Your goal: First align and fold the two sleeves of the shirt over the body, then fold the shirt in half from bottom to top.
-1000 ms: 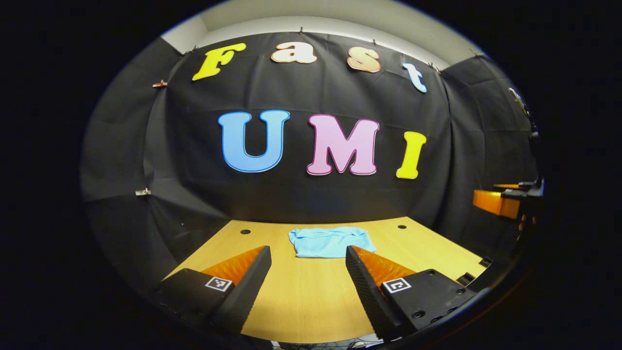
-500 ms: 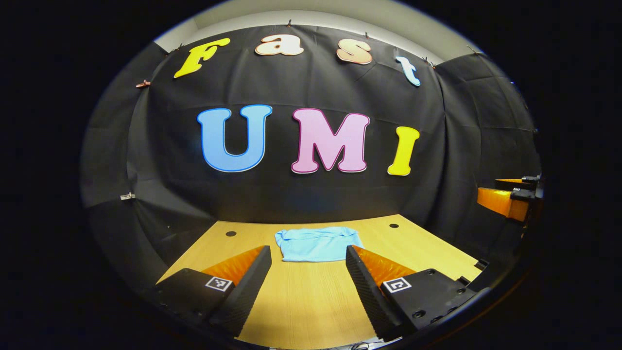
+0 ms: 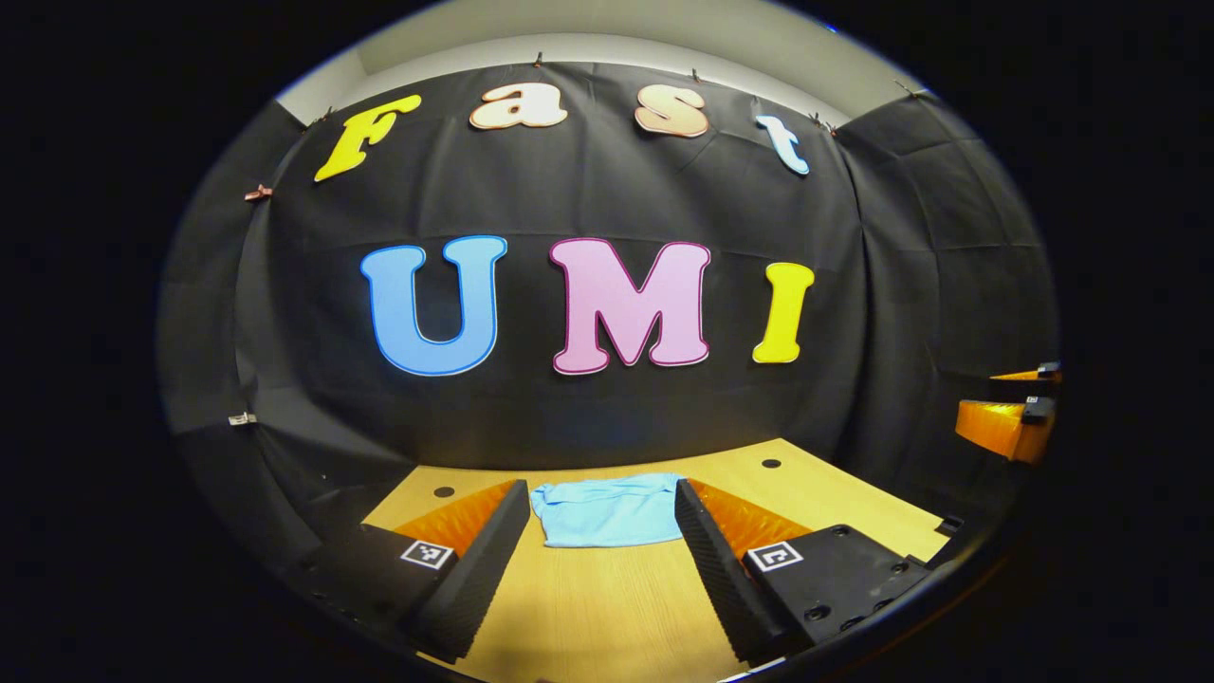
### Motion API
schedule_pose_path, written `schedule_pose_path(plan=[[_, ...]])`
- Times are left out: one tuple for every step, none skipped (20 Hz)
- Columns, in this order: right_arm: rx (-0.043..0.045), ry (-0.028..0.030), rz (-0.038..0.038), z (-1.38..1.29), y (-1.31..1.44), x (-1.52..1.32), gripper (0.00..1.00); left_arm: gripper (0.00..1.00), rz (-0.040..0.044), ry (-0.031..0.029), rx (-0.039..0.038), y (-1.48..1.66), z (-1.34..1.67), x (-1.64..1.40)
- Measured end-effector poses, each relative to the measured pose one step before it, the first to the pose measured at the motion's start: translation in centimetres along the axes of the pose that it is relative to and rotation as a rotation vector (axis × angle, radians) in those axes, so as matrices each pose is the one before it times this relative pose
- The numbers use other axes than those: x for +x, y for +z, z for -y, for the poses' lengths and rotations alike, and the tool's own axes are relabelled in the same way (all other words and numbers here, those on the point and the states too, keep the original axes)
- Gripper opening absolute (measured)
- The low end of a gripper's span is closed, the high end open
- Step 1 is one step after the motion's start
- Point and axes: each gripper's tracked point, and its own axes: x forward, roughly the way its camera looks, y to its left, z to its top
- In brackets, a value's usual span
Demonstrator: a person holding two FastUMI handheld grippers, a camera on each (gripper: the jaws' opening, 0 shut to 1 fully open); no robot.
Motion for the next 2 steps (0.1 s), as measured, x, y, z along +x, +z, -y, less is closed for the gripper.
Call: schedule_pose_path(plan=[[0.00354, -0.00140, -0.00456, -0.076, -0.102, 0.242, 0.97, 0.96, 0.00164, 0.00232, 0.00097, 0.074, -0.237, 0.110], [0.00028, -0.00140, -0.00219, -0.059, -0.003, 0.099, 0.97, 0.97, -0.00046, 0.01028, 0.00107, -0.052, -0.495, 0.161]])
